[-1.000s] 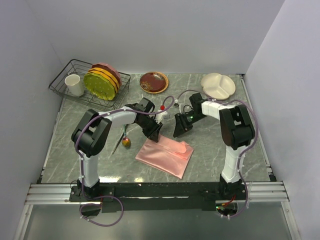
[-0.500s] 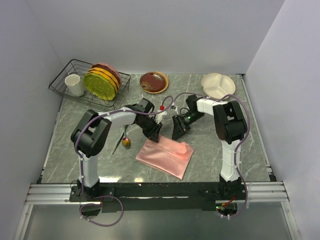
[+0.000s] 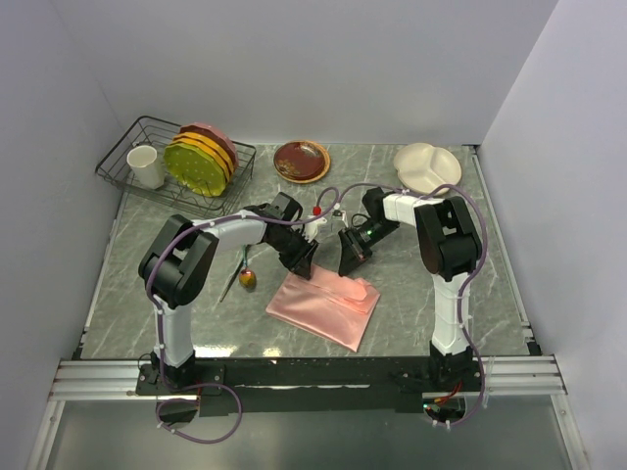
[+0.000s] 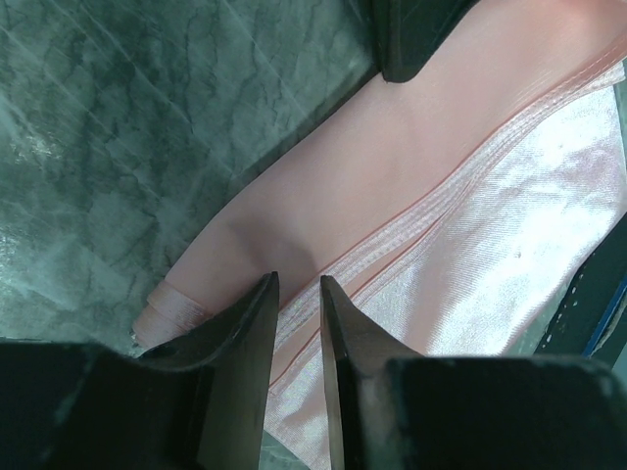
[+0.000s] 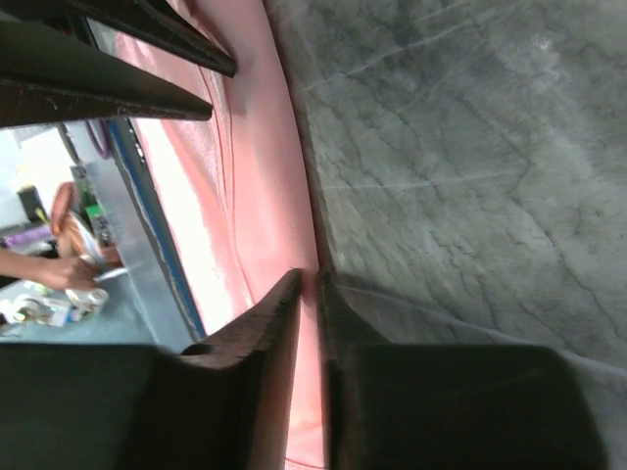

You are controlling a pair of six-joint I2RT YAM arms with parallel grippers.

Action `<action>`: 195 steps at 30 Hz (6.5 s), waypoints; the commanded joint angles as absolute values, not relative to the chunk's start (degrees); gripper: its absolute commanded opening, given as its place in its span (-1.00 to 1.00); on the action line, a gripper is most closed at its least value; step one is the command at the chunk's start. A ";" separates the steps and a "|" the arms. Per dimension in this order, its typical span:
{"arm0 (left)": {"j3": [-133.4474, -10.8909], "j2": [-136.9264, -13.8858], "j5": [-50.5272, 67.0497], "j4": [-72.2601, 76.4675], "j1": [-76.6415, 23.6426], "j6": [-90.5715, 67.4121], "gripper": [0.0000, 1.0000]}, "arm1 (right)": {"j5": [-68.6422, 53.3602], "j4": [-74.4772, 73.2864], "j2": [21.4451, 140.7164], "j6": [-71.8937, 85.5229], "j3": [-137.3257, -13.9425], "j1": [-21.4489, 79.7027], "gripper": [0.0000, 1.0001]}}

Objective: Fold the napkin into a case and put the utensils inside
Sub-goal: Smooth out the 2/3-rectangle-folded napkin at the center of the board.

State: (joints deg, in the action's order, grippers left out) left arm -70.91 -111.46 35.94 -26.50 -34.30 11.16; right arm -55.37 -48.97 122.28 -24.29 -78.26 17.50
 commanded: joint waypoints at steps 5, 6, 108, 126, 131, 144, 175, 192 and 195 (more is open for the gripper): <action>-68.47 -109.34 36.65 -26.37 -33.58 8.88 -0.13 | -53.01 -48.95 122.43 -24.61 -82.17 17.84 -1.00; -68.03 -108.81 37.17 -25.15 -32.97 8.35 -0.10 | -52.48 -48.96 122.52 -24.61 -82.79 17.84 -1.00; -63.54 -96.50 36.54 -12.49 -31.56 -1.03 -0.09 | -24.08 -50.89 113.12 -11.07 -76.47 19.25 -1.00; -62.14 -111.97 39.01 -1.23 -25.94 -25.92 -0.42 | -22.15 -48.43 110.30 -16.87 -74.97 19.51 -1.00; -60.21 -108.64 52.10 7.28 -24.26 -27.16 -0.09 | -21.71 -49.75 112.06 -17.49 -76.81 19.60 -1.00; -62.49 -118.72 54.41 40.24 -28.91 -62.83 -0.51 | -21.80 -44.31 107.67 -17.40 -72.69 19.60 -1.00; -77.35 -134.12 36.83 15.13 -38.50 -59.42 -0.99 | -21.53 -40.17 102.48 -19.43 -66.71 18.28 -1.00; -65.14 -107.87 45.53 7.89 -30.24 -24.40 -0.07 | -24.08 -43.50 105.20 -18.81 -69.08 16.43 -1.00; -60.93 -99.42 44.22 -1.46 -31.11 -1.98 -0.28 | -24.61 -43.77 105.73 -18.72 -69.61 16.35 -1.00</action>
